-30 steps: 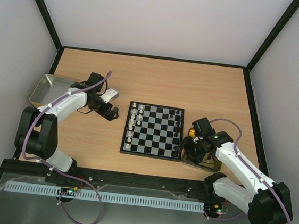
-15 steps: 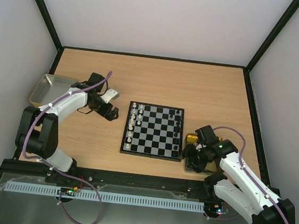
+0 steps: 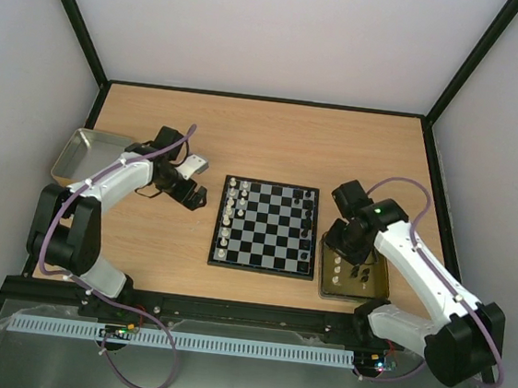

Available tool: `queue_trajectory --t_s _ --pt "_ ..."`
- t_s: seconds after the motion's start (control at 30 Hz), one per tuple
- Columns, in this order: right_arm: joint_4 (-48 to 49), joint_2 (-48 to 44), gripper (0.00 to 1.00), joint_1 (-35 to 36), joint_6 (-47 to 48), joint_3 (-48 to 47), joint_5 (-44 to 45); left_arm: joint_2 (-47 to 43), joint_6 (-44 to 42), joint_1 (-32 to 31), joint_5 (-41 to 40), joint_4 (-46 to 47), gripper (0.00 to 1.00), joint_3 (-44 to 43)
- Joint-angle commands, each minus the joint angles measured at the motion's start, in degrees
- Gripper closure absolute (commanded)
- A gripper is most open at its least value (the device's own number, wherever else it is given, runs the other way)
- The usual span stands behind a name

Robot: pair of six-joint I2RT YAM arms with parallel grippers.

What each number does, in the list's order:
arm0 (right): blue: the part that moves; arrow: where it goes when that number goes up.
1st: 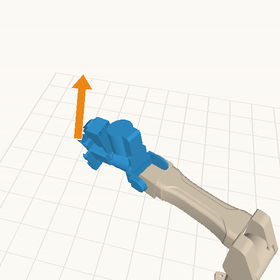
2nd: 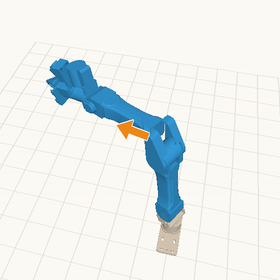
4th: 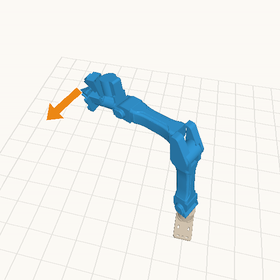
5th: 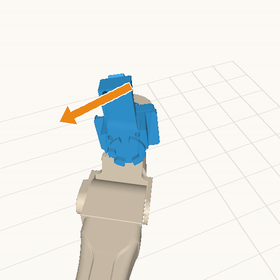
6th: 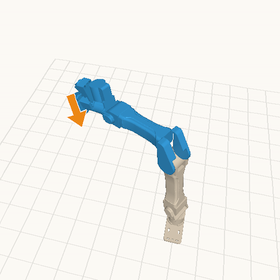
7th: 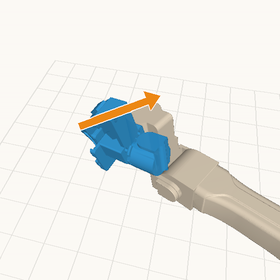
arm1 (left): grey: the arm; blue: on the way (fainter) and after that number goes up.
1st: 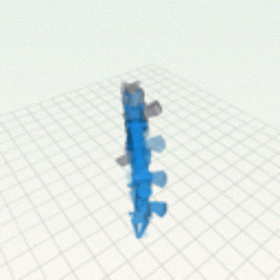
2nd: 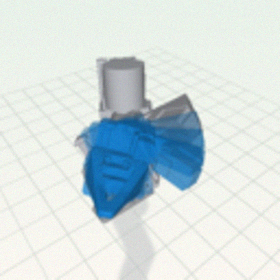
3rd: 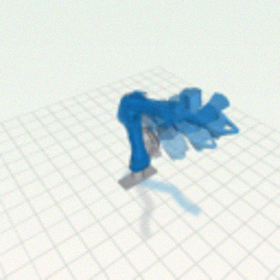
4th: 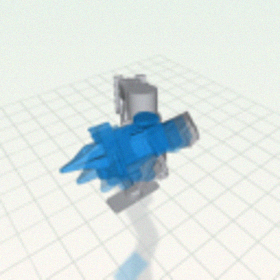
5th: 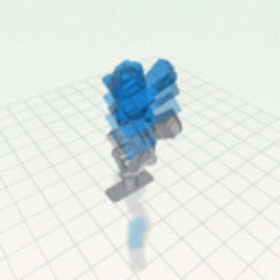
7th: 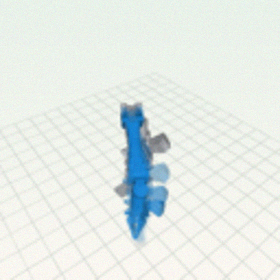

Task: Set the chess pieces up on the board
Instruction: Pick up the chess piece from the storage box.

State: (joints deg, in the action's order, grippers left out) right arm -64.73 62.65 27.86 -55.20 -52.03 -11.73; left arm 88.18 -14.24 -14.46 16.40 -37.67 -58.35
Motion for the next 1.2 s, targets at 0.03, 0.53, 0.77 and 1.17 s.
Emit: queue_trajectory --t_s 0.03,0.53,0.77,1.17 --pt "-1.7 4.0 0.58 0.3 2.5 1.4 6.8 -0.5 0.6 -0.3 -0.6 -0.5 0.0 -0.5" --pt "9.7 12.0 0.67 -7.3 6.3 6.0 4.7 -1.7 0.5 -0.3 -1.5 -0.2 0.0 0.3" --pt "16.1 13.1 0.67 -10.4 5.5 9.0 0.3 -1.9 0.4 -0.3 -1.6 -0.1 0.0 0.6" --pt "17.8 18.4 0.76 -11.5 6.7 7.1 2.3 -2.3 0.4 -0.3 -1.9 0.0 0.01 1.0"
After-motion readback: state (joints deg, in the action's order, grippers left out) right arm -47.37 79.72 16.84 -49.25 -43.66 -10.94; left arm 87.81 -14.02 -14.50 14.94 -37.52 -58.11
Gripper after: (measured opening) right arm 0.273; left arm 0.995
